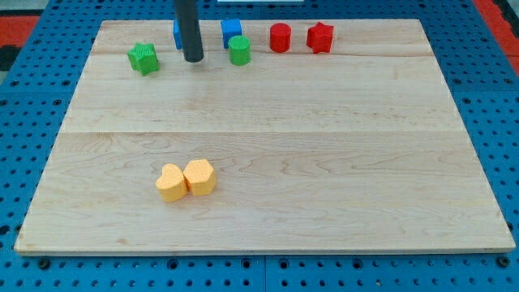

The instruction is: Push the green star to the bottom of the green circle

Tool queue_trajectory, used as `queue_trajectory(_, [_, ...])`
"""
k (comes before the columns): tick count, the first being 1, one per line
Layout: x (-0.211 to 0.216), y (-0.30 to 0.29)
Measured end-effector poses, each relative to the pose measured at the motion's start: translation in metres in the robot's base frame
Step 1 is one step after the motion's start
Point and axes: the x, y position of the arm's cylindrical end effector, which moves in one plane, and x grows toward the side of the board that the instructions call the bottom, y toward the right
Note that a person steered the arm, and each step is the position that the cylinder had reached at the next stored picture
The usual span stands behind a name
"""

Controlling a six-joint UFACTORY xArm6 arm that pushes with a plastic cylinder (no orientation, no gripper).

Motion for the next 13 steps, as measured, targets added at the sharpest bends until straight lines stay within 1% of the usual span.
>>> queue_trajectory(1, [-0.020, 0.025])
queue_trajectory(2, [-0.014, 0.033])
queue_trajectory(3, [0.000, 0.055])
queue_trajectory(4, [0.018, 0.065])
queue_trajectory(5, [0.076, 0.059])
queue_trajectory(6, [0.096, -0.023])
queue_trajectory(7, [0.090, -0.133])
queue_trajectory(8, [0.077, -0.190])
queue_trajectory(9, [0.038, -0.175])
queue_trajectory(10, [0.020, -0.128])
queue_trajectory(11, [0.014, -0.086])
queue_trajectory(12, [0.027, -0.120])
queue_trajectory(13, [0.017, -0.113])
